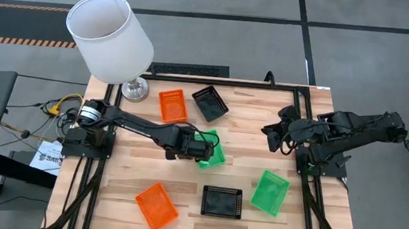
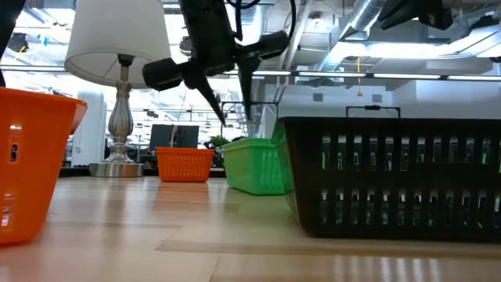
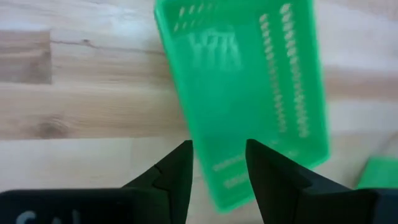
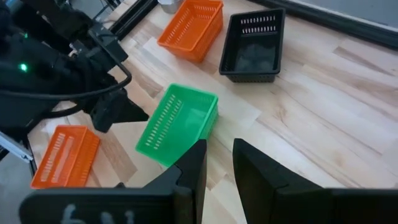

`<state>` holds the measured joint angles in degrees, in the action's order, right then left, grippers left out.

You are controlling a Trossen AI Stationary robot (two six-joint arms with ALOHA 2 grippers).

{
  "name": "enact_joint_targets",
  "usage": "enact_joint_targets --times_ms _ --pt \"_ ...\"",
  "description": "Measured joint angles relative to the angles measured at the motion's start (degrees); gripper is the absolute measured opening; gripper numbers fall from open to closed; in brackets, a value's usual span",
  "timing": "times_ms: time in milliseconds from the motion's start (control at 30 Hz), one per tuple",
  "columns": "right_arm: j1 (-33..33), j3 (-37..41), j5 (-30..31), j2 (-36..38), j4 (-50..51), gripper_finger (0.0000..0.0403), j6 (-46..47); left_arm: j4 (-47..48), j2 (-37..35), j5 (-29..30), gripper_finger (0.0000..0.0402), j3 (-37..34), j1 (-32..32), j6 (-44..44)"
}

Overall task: Stack baskets by color
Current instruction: Stack the orange bin on top of the stacked orange bins

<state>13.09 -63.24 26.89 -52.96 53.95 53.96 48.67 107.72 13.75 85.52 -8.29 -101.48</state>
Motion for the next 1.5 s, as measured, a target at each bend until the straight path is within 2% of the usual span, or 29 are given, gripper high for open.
enact_joint_targets --times_ms 233,433,600,733,800,933,967,1133,1267,1367,1500 --pt "2.6 -0.1 -5.2 -1.3 6.0 0.0102 6.0 3.8 -4.1 -2.0 0.0135 0.0 -1.7 15.6" --pt "9.3 0.0 -7.4 -5.6 12.6 0.0102 14.7 7.3 -10.0 -1.5 0.0135 0.0 -4.2 24.3" --pt "16.7 0.0 -10.5 -11.3 14.5 0.0102 22.0 7.8 -15.3 -1.0 0.0135 0.0 -6.9 27.0" --pt "22.0 0.0 -12.0 -16.4 16.9 0.0102 28.5 7.3 -18.0 2.7 0.0135 0.0 -7.9 26.8" --pt "24.2 0.0 -14.2 -18.5 17.7 0.0102 31.4 7.3 -18.6 1.3 0.0136 0.0 -7.9 28.2" --pt "29.0 0.0 -18.0 -21.4 18.0 0.0102 34.5 12.6 -19.0 -10.6 0.0150 0.0 -10.4 40.5" --pt "30.1 0.0 -18.0 -21.8 18.0 0.0102 35.8 14.5 -19.0 -11.6 0.0156 0.0 -11.6 42.7" --pt "33.7 0.0 -18.0 -22.5 19.2 0.0102 42.1 19.5 -18.4 -6.7 0.0183 -0.8 -18.1 55.2" --pt "35.1 0.0 -17.7 -22.2 20.1 0.0102 45.5 17.1 -17.4 -4.0 0.0198 -1.8 -22.2 70.6" --pt "35.4 0.0 -17.6 -22.0 21.2 0.0102 46.5 12.4 -16.5 -6.6 0.0201 -2.8 -22.6 80.4" --pt "35.4 0.0 -17.4 -21.7 20.8 0.0102 46.6 8.8 -13.8 -9.2 0.0201 -3.7 -21.9 87.7"
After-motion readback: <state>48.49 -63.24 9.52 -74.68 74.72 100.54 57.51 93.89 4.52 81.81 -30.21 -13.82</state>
